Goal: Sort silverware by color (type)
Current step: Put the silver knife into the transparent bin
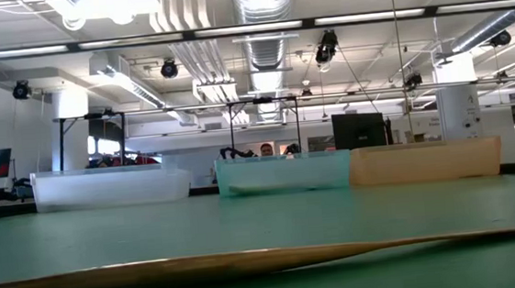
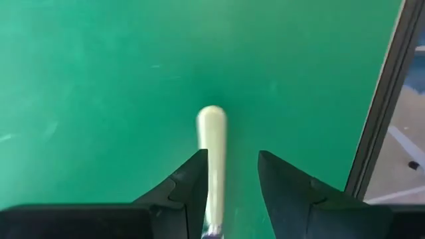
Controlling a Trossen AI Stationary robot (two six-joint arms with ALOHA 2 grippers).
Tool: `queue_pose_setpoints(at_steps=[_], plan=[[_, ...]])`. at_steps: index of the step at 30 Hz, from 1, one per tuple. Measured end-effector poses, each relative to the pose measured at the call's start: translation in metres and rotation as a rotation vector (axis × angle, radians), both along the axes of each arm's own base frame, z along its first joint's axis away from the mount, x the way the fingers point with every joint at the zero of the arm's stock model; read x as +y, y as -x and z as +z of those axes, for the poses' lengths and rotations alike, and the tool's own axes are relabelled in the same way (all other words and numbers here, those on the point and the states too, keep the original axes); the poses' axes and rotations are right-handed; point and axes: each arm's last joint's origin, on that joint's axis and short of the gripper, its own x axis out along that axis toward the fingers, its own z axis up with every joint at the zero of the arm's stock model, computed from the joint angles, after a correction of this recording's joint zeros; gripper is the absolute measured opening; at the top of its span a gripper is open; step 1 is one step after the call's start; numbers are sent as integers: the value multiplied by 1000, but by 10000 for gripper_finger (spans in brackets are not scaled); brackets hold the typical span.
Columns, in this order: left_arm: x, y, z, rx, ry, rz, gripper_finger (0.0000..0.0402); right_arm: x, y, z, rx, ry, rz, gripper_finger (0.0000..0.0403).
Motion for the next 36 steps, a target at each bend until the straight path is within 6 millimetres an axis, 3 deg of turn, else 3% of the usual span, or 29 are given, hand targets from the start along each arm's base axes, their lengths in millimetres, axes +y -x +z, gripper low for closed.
queue_pose_setpoints(at_steps=[13,24,29,36], plan=[[1,1,-44,9,13,35,115,0,0,-6,19,7,-2,91],[0,-2,-82,101,-74,61,109,0,0,-6,20,7,-2,89],[1,-2,-80,117,-56,112,49,0,0,-6,20,8,-1,84],[0,-3,-63,122,-54,144,9,0,0,-7,22,11,0,86]])
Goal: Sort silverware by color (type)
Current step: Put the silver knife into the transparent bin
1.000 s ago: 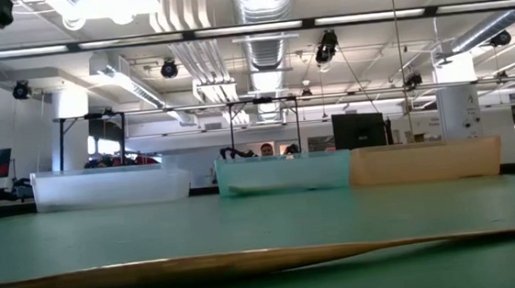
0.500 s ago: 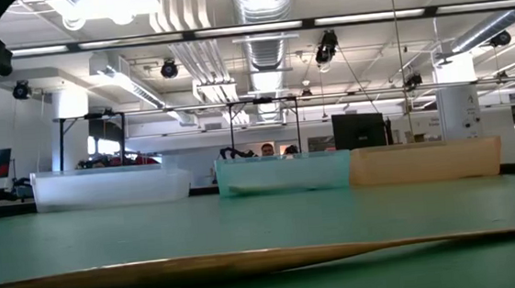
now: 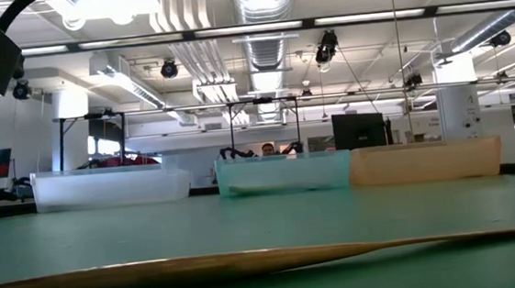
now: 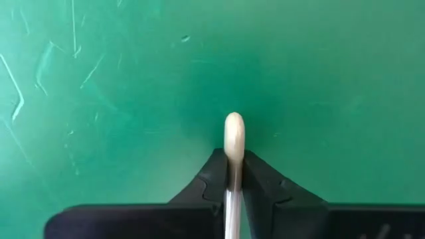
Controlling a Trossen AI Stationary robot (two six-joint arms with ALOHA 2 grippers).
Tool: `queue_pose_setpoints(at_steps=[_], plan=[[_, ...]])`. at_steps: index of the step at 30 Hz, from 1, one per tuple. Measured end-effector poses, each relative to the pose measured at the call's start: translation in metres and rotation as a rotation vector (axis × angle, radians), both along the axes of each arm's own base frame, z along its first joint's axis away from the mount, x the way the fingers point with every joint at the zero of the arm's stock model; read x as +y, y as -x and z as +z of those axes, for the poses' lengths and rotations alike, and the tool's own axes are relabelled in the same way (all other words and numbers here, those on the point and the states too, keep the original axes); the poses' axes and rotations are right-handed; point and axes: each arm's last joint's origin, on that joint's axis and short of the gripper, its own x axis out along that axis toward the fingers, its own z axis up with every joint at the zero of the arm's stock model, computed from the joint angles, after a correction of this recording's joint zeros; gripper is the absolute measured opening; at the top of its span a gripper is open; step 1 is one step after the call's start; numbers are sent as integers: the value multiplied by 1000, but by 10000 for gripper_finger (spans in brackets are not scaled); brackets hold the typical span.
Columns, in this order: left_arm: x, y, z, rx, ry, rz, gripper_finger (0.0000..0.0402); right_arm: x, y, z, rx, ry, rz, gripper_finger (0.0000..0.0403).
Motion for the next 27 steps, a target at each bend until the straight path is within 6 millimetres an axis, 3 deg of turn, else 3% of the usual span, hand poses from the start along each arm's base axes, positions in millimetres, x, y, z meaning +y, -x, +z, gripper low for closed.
queue_pose_setpoints(at_steps=[9,16,21,27], plan=[[-15,-20,35,-66,62,-118,7,0,0,-3,6,7,-2,80],[-8,-38,52,-121,40,-164,7,0,0,-10,28,20,-4,84],[19,-58,65,-137,-72,-227,7,0,0,-18,53,30,-5,79],[79,-98,85,-163,-225,-247,7,-1,1,-24,74,38,-6,78]])
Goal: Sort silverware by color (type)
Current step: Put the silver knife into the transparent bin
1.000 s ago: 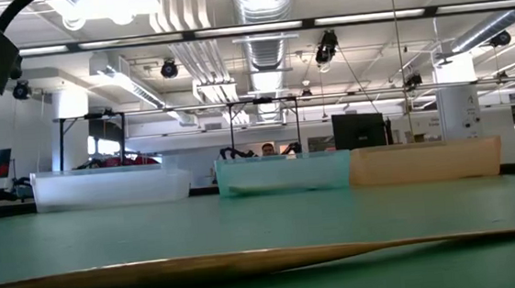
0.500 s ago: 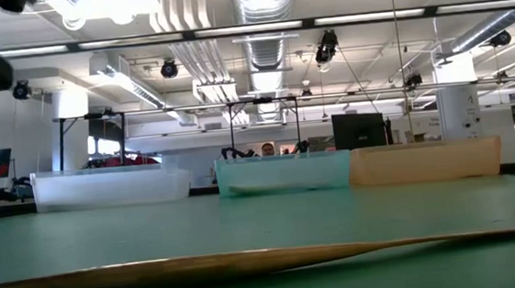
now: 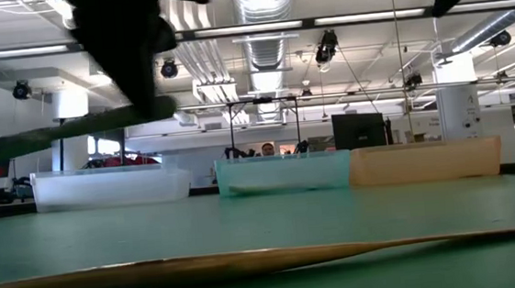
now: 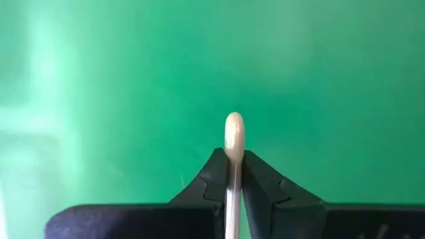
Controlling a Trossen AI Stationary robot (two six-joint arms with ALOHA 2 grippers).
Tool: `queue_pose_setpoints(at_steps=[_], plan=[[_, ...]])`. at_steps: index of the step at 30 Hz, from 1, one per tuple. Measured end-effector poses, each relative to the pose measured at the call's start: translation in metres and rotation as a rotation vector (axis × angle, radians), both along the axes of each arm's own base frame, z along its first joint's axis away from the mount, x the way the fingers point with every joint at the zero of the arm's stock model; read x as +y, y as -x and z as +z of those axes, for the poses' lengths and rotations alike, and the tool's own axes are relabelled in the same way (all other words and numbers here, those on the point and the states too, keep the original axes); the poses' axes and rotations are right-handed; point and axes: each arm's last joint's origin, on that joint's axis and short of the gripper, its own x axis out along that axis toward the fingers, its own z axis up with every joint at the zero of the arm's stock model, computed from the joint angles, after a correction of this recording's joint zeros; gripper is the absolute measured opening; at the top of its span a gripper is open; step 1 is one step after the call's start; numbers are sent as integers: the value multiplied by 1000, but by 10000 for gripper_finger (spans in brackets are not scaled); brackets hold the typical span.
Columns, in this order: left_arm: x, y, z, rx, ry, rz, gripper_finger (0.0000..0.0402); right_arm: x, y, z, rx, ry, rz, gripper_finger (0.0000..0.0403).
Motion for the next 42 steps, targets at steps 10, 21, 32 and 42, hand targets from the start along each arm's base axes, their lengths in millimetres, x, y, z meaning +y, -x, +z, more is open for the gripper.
queue_pose_setpoints(at_steps=[10,21,32,42], plan=[[139,-46,40,-50,-194,62,7,-1,1,-8,32,14,2,77],[295,-19,50,19,-241,390,8,-2,3,-18,79,100,94,76],[355,34,32,153,-231,509,10,-3,2,-18,53,146,40,75],[347,89,26,-50,-251,566,17,-6,1,-16,9,222,-31,76]])
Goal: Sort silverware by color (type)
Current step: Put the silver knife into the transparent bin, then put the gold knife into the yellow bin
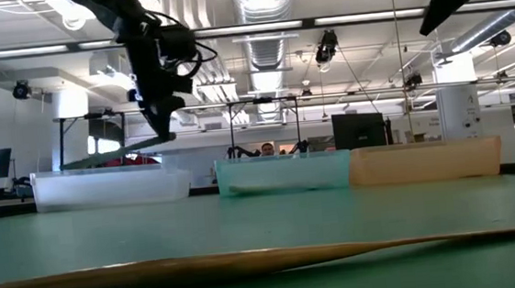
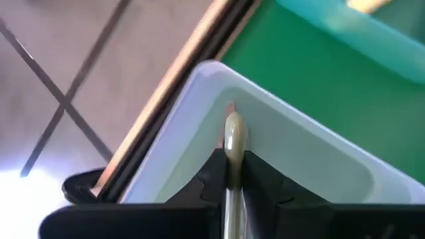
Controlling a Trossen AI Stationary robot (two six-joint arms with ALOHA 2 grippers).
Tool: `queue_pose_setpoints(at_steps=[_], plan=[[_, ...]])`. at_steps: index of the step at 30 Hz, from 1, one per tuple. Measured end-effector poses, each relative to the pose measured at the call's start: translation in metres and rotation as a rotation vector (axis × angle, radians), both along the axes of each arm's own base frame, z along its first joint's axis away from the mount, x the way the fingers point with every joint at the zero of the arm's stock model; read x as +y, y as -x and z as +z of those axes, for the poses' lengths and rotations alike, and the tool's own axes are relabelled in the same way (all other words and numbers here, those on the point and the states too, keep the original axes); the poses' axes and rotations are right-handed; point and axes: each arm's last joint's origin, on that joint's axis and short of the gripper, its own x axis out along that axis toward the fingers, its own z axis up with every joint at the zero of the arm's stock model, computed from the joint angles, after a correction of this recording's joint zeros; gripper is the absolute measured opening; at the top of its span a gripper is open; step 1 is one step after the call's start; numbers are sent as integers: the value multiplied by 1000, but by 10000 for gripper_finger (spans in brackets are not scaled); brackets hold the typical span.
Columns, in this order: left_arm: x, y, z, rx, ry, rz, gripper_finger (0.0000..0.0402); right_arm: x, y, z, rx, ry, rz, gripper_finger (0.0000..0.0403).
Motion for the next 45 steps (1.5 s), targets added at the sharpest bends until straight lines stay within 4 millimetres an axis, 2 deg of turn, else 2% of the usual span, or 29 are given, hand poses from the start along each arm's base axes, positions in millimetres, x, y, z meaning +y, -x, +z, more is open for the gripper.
queue_pose_setpoints(at_steps=[6,12,15,18,22,24,26,31,35,39,42,45], plan=[[-3,17,-1,-59,-47,31,51,-1,0,1,-30,12,-48,86],[-3,17,8,-91,-9,9,82,-1,0,1,-39,-2,-69,100],[-3,9,25,-184,30,-45,91,-1,0,1,-36,1,-64,105],[-7,-3,55,-348,81,-135,93,-1,0,1,-33,5,-58,104],[-25,-22,93,-637,283,-296,89,-1,0,0,-11,29,-25,102],[-43,-35,105,-720,387,-376,88,-2,1,0,3,43,-9,103],[-68,-50,111,-726,432,-436,88,-2,2,0,16,50,-5,105],[-146,-85,109,-666,491,-643,88,-1,2,-1,26,31,5,102],[-214,-100,93,-561,500,-760,88,-1,2,-1,34,24,17,100],[-273,-106,72,-464,491,-797,88,-1,2,-1,34,23,17,102],[-310,-110,50,-392,502,-805,88,-1,2,-1,31,11,7,101],[-335,-114,27,-321,518,-808,88,-1,2,-1,25,5,5,97]])
